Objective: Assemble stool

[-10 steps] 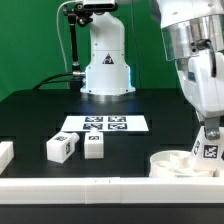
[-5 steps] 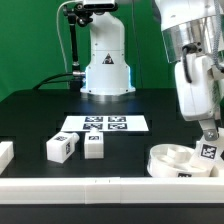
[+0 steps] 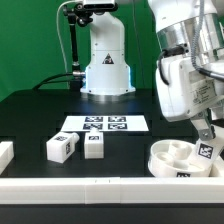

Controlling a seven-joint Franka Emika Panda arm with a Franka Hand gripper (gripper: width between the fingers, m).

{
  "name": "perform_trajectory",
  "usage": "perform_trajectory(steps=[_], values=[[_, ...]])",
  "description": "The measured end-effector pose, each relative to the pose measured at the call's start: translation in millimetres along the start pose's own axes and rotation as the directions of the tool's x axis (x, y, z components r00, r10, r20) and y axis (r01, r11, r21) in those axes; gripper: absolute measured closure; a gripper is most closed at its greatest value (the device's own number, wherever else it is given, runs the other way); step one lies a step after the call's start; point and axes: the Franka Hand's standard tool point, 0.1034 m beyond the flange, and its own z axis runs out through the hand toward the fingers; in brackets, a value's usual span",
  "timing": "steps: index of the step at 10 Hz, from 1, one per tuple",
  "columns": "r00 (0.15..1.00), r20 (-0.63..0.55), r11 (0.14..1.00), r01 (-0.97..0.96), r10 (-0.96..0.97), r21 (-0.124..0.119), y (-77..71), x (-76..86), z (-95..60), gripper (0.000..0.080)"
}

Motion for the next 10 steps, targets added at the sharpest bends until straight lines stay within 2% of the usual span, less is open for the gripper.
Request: perform_trajectory(steps=[1,2,3,4,5,7,10], values=[[1.000,0.000,1.000,0.005,-0.005,0.000,0.1,-0.1,0.0,0.0458],[1.000,0.001,1.000,0.006,-0.006,0.000,-0.1,-0.3,-0.3,0.0235],[0.998,0.005,0.998,0.055,-0.055,0.003,-2.5,-2.5,-6.4,0.0235],[0.997,0.014,0.997,0.079,-0.079,0.009,-9.7,-4.8,-21.2,0.0168],[0.994,0.013,0.994,0.112,-0.112,0.019,-10.9,0.1,-30.3,0.0155],[0.983,0.007,0.983,0.183,-0.183,0.024,-18.0,8.6,-41.7,0.0151],[0.982,0.004,0.982,0.187,-0.187,0.019,-15.4,8.8,-38.4,0.0151]])
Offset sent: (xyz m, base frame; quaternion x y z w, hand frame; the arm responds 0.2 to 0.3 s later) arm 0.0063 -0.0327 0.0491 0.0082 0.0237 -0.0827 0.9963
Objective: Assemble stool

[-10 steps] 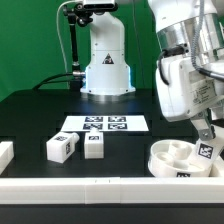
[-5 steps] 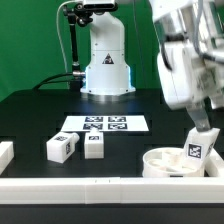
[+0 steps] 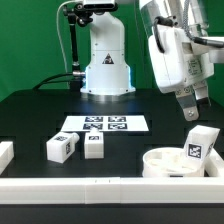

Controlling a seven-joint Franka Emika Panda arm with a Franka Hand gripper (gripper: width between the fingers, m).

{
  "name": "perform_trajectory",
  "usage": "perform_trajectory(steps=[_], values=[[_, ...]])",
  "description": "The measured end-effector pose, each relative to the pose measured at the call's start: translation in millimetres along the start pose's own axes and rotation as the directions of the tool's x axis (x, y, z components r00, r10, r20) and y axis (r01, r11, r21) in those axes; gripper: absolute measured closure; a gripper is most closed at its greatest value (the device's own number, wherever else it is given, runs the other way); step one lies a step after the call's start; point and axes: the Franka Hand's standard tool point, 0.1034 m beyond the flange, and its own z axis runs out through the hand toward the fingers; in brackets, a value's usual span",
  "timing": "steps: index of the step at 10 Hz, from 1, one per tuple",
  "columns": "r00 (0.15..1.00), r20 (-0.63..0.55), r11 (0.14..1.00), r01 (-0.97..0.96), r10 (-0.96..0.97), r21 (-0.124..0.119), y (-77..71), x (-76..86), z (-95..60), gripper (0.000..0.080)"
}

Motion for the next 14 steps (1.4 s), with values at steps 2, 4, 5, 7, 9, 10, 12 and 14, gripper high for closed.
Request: perform_trajectory(steps=[2,4,5,7,9,10,12,14], values=[[0.994,-0.008,0.994,0.110,-0.110,-0.012,0.2,6.0,-0.1,0.0151],[0.927,-0.022,0.925,0.373,-0.375,-0.070,-4.1,38.4,-6.8,0.0151],[0.894,-0.029,0.894,0.445,-0.447,-0.060,-14.8,52.5,-12.3,0.0151],[0.901,-0.045,0.902,0.429,-0.432,-0.051,-20.6,61.5,-14.6,0.0151],[0.896,-0.044,0.896,0.440,-0.443,-0.053,-19.5,60.1,-14.0,0.0151],[0.889,-0.045,0.890,0.452,-0.455,-0.055,-19.2,61.3,-13.5,0.0151],[0.739,-0.055,0.740,0.667,-0.672,-0.089,-15.6,85.8,-10.7,0.0151],[0.672,-0.061,0.674,0.732,-0.738,-0.101,-23.2,114.4,-16.1,0.0151]])
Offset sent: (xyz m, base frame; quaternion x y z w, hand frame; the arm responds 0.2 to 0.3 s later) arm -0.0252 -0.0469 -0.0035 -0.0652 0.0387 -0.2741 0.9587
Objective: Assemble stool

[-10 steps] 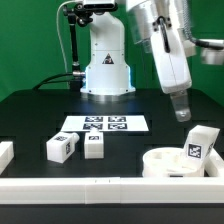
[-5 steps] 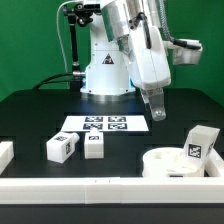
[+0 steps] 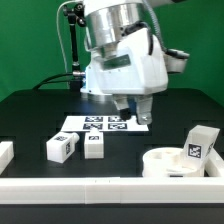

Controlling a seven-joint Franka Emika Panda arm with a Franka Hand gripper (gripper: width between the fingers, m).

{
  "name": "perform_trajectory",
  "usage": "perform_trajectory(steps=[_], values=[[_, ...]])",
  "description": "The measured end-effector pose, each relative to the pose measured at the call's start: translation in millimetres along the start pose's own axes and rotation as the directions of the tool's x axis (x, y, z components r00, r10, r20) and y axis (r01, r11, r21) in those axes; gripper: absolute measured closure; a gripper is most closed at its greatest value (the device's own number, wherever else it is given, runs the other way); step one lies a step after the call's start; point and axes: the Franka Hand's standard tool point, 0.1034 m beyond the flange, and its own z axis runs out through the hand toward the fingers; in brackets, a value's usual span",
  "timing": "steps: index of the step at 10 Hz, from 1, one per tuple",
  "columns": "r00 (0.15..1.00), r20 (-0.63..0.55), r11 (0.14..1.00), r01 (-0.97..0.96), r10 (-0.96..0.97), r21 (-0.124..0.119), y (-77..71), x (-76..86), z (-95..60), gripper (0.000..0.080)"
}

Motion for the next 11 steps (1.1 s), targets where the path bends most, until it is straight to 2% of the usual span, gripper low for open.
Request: perform_trajectory(steps=[1,3,5,6,7,9,10,11], values=[[1.000,-0.016,1.000,-0.016,0.016,0.003,7.0,8.7,0.7,0.0151],[1.000,-0.016,1.000,0.006,-0.006,0.003,4.3,4.9,1.1,0.0151],[0.990,-0.023,0.990,0.138,-0.138,-0.007,5.4,6.6,2.0,0.0151],[0.942,-0.041,0.943,0.331,-0.332,-0.041,7.9,9.3,6.0,0.0151],[0.861,-0.040,0.861,0.502,-0.506,-0.086,10.6,12.6,8.4,0.0151],[0.672,-0.012,0.666,0.731,-0.740,-0.150,10.4,13.1,9.9,0.0151],[0.604,0.000,0.596,0.785,-0.797,-0.170,9.4,11.5,10.1,0.0151],[0.552,0.011,0.542,0.823,-0.834,-0.171,10.2,13.2,9.9,0.0151]])
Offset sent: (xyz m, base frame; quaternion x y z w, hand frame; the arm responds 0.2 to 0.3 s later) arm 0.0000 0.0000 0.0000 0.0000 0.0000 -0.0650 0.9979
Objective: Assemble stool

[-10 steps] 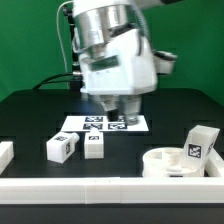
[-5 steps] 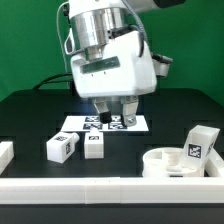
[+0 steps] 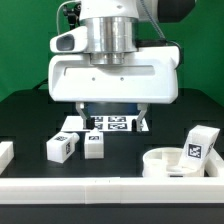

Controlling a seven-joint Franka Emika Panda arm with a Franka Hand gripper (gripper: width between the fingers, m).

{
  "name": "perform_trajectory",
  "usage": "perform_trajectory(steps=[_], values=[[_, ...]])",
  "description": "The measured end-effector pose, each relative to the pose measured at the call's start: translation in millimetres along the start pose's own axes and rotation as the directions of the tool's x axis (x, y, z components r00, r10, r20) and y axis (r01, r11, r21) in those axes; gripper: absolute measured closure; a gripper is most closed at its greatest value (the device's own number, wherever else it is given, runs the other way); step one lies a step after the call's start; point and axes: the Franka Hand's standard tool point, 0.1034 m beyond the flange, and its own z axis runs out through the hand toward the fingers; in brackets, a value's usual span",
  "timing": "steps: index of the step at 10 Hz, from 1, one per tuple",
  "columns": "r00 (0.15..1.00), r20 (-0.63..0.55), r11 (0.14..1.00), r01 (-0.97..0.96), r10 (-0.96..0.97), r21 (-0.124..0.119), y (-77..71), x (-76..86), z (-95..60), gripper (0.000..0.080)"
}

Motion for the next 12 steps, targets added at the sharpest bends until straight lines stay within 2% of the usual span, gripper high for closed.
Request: perform_trajectory(steps=[3,4,7,8,10,12], values=[[0.986,0.000,0.986,0.166,-0.166,-0.001,1.8,0.3,0.1,0.0151],[0.970,-0.010,0.970,0.245,-0.245,-0.006,9.2,0.7,1.2,0.0151],[0.961,-0.019,0.961,0.275,-0.276,-0.036,48.5,-13.2,13.8,0.0151],[0.964,-0.006,0.964,0.265,-0.265,-0.035,52.8,-16.4,15.5,0.0151],[0.964,0.020,0.964,0.264,-0.264,-0.022,48.1,-17.4,15.1,0.0151],[0.954,0.171,0.969,0.244,-0.245,0.024,41.1,-27.9,15.5,0.0151]])
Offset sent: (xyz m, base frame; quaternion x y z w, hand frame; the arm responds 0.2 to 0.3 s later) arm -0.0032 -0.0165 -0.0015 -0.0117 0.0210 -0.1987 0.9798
